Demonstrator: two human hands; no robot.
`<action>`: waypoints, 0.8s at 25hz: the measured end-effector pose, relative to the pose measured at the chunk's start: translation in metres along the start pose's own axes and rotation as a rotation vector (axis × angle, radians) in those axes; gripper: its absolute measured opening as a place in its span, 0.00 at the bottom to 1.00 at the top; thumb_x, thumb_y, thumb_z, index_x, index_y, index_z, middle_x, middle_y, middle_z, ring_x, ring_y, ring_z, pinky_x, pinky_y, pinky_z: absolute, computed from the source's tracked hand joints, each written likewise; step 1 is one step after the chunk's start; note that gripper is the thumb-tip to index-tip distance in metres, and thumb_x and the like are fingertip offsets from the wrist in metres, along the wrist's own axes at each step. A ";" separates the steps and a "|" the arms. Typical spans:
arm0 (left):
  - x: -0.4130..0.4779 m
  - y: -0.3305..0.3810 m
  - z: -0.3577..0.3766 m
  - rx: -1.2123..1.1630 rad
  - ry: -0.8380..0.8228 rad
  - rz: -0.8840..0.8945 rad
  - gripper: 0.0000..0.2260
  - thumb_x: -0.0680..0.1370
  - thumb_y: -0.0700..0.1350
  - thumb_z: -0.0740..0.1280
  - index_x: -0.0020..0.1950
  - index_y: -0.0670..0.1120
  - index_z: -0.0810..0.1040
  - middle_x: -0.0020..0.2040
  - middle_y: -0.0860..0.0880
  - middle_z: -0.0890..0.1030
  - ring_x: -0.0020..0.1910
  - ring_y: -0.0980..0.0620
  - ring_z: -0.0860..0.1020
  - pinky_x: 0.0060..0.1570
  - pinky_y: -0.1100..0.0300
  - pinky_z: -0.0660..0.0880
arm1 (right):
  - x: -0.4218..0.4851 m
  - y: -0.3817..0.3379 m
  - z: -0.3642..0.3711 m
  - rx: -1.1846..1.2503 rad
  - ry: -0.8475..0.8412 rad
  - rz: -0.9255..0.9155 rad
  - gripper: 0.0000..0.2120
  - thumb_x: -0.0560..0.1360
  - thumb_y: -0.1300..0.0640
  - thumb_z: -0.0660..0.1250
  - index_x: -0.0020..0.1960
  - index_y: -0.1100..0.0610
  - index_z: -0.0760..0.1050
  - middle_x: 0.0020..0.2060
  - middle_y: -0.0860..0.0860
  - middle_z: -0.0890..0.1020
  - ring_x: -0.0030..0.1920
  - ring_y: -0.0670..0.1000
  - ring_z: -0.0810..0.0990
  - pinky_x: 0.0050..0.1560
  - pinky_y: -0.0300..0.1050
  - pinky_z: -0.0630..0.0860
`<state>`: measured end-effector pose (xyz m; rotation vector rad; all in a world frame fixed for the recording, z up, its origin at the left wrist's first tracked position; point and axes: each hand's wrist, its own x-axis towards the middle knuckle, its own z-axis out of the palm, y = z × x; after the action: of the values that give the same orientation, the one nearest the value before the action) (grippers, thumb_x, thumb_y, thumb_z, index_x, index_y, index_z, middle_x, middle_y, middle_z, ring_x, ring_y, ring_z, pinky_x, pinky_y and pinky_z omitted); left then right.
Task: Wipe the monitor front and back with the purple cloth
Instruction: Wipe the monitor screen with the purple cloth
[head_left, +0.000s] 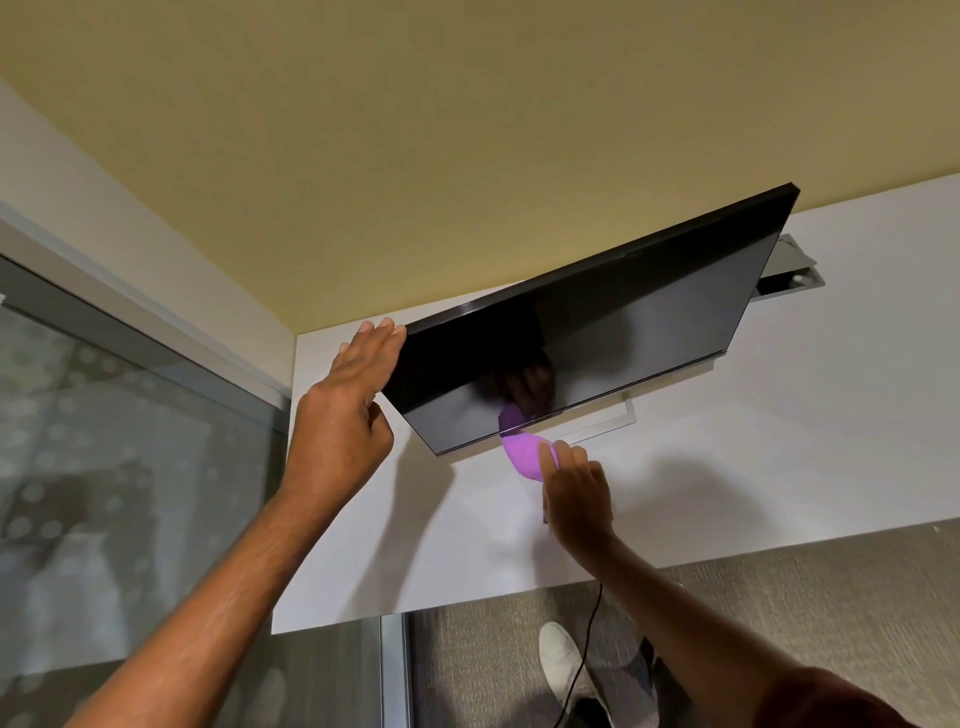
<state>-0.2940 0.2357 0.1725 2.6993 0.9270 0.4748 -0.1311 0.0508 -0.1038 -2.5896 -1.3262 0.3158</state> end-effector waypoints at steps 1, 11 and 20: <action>0.000 0.000 0.000 0.001 0.000 -0.002 0.45 0.66 0.21 0.57 0.81 0.47 0.70 0.81 0.50 0.69 0.83 0.53 0.63 0.81 0.50 0.64 | 0.004 -0.001 0.003 0.001 -0.035 -0.005 0.42 0.57 0.65 0.83 0.70 0.64 0.77 0.60 0.61 0.82 0.52 0.62 0.81 0.45 0.53 0.79; -0.002 -0.002 0.004 -0.020 0.016 0.002 0.45 0.66 0.22 0.57 0.81 0.47 0.70 0.82 0.49 0.69 0.83 0.53 0.62 0.81 0.48 0.65 | 0.029 0.001 0.028 0.087 -0.206 -0.240 0.55 0.48 0.58 0.90 0.72 0.65 0.76 0.66 0.63 0.80 0.67 0.68 0.79 0.65 0.60 0.82; -0.002 -0.005 0.009 -0.057 0.034 0.002 0.45 0.66 0.22 0.57 0.81 0.48 0.70 0.82 0.50 0.68 0.83 0.55 0.61 0.78 0.43 0.69 | 0.085 -0.020 0.038 0.260 -0.142 -0.101 0.13 0.69 0.60 0.83 0.51 0.61 0.86 0.45 0.58 0.87 0.46 0.61 0.87 0.50 0.51 0.86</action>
<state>-0.2948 0.2373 0.1624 2.6496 0.9056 0.5411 -0.1085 0.1348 -0.1419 -2.3144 -1.3548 0.6206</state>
